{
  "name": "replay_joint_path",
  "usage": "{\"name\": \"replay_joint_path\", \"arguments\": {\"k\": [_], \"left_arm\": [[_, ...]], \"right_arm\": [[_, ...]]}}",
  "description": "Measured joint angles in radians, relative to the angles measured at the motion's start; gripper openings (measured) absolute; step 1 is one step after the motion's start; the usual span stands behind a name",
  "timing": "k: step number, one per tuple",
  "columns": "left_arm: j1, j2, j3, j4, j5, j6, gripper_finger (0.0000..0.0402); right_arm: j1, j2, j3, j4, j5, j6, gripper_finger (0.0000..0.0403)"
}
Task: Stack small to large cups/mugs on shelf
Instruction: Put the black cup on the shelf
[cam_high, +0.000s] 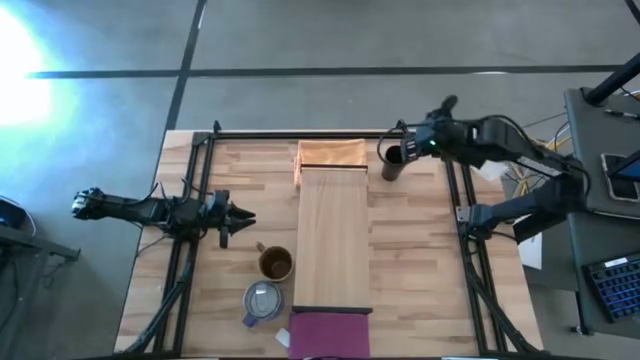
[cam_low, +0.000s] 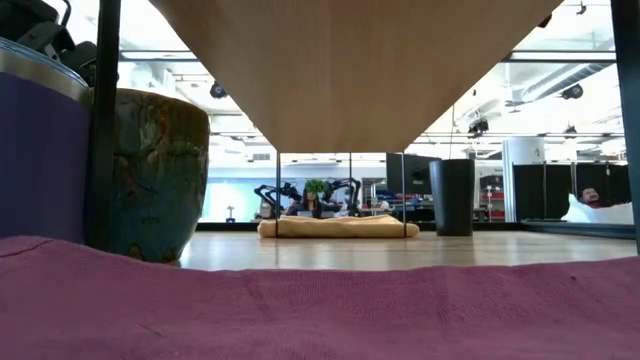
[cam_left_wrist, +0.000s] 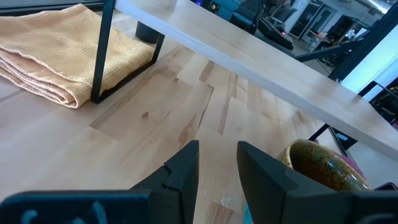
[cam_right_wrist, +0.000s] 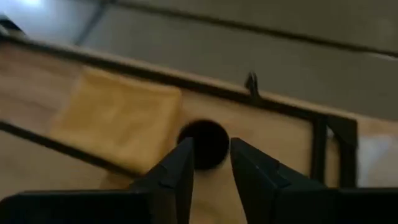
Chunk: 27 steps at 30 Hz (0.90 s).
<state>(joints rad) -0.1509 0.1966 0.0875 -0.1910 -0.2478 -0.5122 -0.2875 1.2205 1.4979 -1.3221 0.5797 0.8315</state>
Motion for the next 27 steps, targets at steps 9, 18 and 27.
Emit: {"name": "replay_joint_path", "arguments": {"k": [9, 18, 27], "left_arm": [[0.0, -0.001, -0.007, 0.008, 0.0, 0.0, 0.0095], [0.0, -0.001, -0.008, 0.008, 0.0, 0.0, 0.0095], [0.0, -0.001, -0.009, 0.007, 0.0, 0.0, 0.0095]], "right_arm": [[-0.058, 0.102, 0.009, -0.036, -0.109, -0.071, 0.0188], [-0.213, 0.09, -0.109, -0.029, -0.226, -0.133, 0.0194], [-0.259, 0.092, -0.275, 0.153, -0.346, -0.152, 0.0194]]}}
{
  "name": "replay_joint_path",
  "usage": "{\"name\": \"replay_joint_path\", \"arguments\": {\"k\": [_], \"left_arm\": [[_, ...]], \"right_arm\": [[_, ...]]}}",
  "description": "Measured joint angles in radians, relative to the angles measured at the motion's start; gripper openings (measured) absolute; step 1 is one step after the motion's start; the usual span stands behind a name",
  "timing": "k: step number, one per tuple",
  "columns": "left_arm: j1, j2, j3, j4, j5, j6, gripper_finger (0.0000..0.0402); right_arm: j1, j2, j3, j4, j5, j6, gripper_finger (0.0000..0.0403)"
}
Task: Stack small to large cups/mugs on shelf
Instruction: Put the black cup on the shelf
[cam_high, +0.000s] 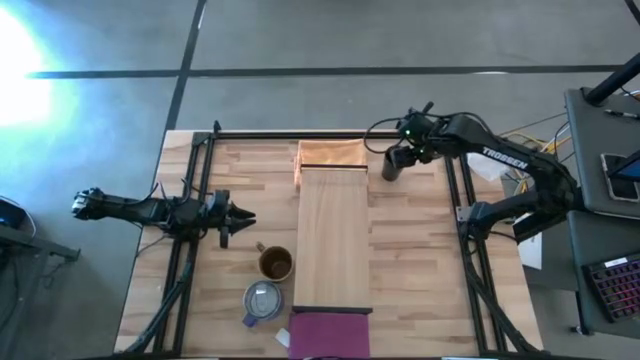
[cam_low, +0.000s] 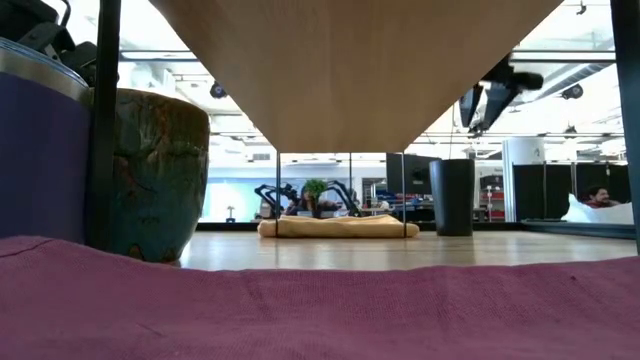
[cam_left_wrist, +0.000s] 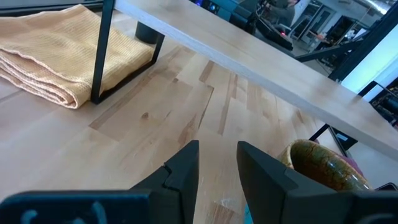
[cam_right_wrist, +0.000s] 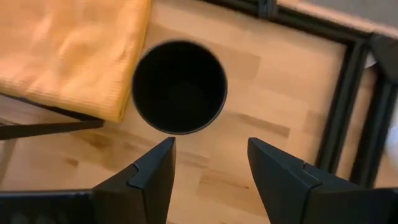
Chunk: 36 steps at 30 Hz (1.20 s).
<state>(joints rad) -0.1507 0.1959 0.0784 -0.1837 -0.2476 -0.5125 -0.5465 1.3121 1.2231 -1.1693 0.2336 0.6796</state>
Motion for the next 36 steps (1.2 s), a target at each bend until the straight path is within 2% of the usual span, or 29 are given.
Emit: {"name": "replay_joint_path", "arguments": {"k": [12, 21, 26, 32, 36], "left_arm": [[0.0, 0.001, -0.001, -0.002, 0.0, 0.0, 0.0095], [0.0, 0.0, -0.002, -0.003, 0.0, 0.0, 0.0095], [0.0, 0.0, -0.002, -0.003, 0.0, 0.0, 0.0095], [0.0, 0.001, -0.002, -0.003, 0.0, 0.0, 0.0095], [0.0, 0.002, -0.002, -0.001, 0.0, 0.0, 0.0095]], "right_arm": [[-0.003, 0.054, -0.144, 0.227, 0.032, 0.019, 0.0194], [-0.023, 0.138, -0.165, 0.235, 0.104, 0.008, 0.018], [-0.024, 0.163, -0.164, 0.239, 0.1, -0.028, 0.0135], [-0.024, 0.149, -0.138, 0.231, 0.073, -0.041, 0.0023], [-0.024, 0.128, -0.09, 0.189, 0.064, -0.063, 0.0011]]}}
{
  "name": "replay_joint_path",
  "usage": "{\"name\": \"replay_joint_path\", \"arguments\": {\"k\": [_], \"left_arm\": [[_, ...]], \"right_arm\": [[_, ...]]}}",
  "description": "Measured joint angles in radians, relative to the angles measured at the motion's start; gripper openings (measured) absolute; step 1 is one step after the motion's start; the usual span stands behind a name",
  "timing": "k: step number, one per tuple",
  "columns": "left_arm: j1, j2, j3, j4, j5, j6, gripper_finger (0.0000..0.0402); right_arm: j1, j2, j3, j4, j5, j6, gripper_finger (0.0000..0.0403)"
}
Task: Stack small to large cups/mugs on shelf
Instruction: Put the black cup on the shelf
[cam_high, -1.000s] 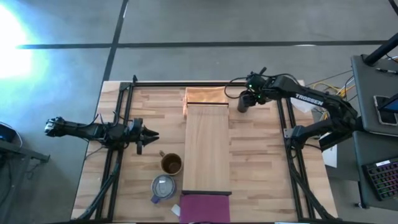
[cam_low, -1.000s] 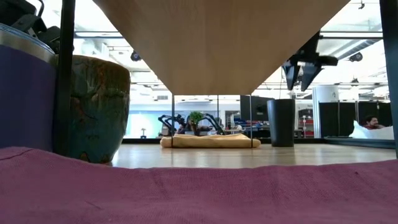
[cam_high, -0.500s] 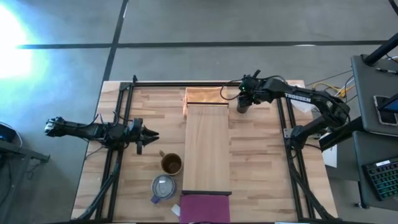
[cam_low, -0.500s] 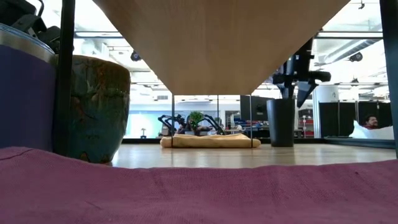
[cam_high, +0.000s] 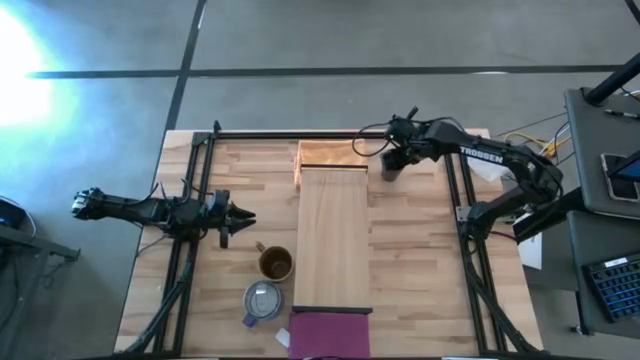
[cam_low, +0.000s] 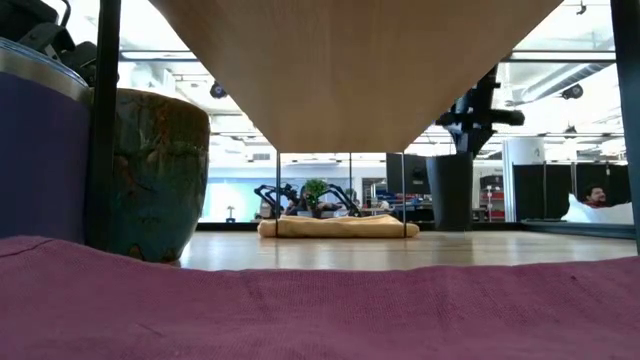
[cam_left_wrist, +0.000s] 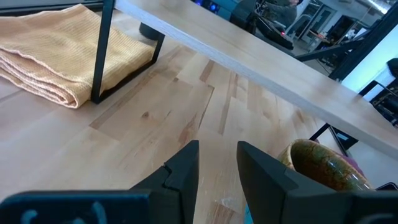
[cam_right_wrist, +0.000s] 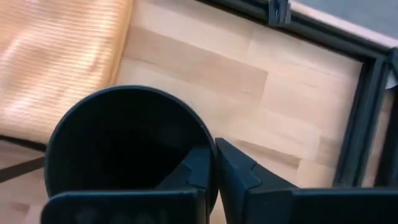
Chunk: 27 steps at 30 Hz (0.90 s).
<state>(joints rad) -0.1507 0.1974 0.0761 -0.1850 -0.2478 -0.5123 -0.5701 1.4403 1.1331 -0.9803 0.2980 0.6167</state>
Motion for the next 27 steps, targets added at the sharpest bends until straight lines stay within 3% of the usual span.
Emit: {"name": "replay_joint_path", "arguments": {"k": [5, 10, 18, 27], "left_arm": [[0.0, 0.0, -0.003, 0.026, 0.001, 0.0, 0.0095], [0.0, -0.004, -0.007, 0.054, 0.001, 0.0, 0.0095], [0.0, -0.002, -0.007, 0.063, 0.0, 0.0, 0.0095], [0.0, -0.001, -0.018, 0.081, 0.001, 0.0, 0.0095]], "right_arm": [[0.032, -0.005, 0.165, -0.204, -0.018, -0.033, 0.0009], [0.132, 0.0, 0.421, -0.443, -0.068, -0.016, 0.0009], [0.369, 0.031, 0.737, -0.489, -0.086, 0.109, 0.0009], [0.542, 0.347, 1.074, -0.571, -0.043, 0.026, 0.0009]]}}
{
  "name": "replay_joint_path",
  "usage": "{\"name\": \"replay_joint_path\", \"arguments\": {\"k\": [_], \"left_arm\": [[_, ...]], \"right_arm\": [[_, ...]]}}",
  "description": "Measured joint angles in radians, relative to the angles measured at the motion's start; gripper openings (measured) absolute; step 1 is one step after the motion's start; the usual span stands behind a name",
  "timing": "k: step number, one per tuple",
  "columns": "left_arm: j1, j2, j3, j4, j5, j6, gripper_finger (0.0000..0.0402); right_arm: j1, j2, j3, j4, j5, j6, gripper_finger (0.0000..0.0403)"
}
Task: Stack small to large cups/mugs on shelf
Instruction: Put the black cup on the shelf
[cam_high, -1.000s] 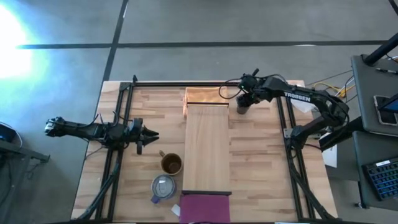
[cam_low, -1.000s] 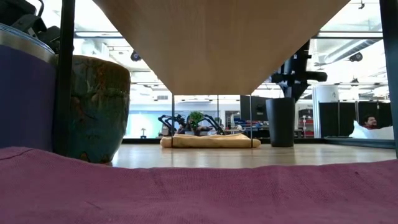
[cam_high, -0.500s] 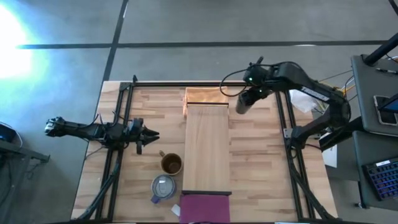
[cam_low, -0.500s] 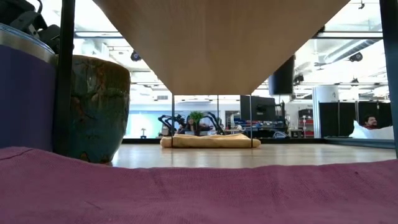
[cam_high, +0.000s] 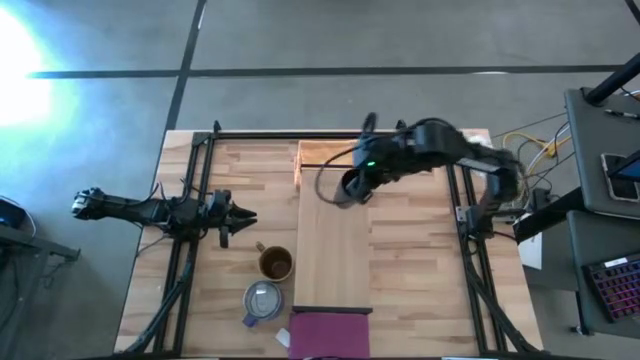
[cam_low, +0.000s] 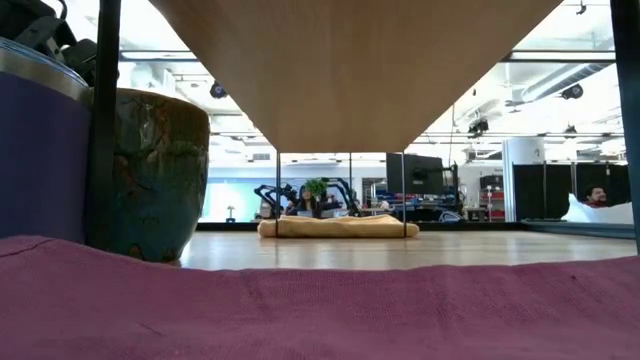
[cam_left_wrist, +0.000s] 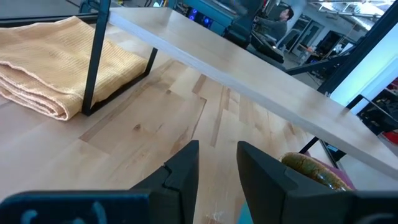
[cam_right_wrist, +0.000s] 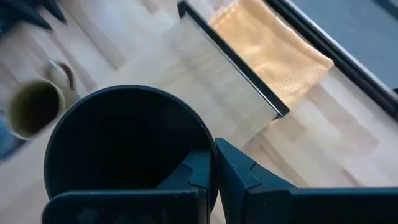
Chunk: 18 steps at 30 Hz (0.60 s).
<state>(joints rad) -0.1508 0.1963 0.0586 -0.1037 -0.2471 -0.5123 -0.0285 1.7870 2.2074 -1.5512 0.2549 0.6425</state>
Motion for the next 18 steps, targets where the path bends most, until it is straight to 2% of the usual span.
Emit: {"name": "replay_joint_path", "arguments": {"k": [6, 9, 18], "left_arm": [[0.0, 0.011, 0.001, -0.002, 0.001, 0.0, 0.0095], [0.0, 0.013, 0.001, -0.003, 0.0, 0.0, 0.0095], [0.0, 0.012, 0.001, -0.005, 0.0, 0.0, 0.0095]], "right_arm": [[-0.023, 0.147, 0.152, -0.008, -0.025, -0.078, 0.0009], [-0.058, 0.152, 0.11, -0.028, -0.079, -0.073, 0.0009], [-0.111, 0.167, 0.087, -0.012, -0.069, -0.09, 0.0009]]}}
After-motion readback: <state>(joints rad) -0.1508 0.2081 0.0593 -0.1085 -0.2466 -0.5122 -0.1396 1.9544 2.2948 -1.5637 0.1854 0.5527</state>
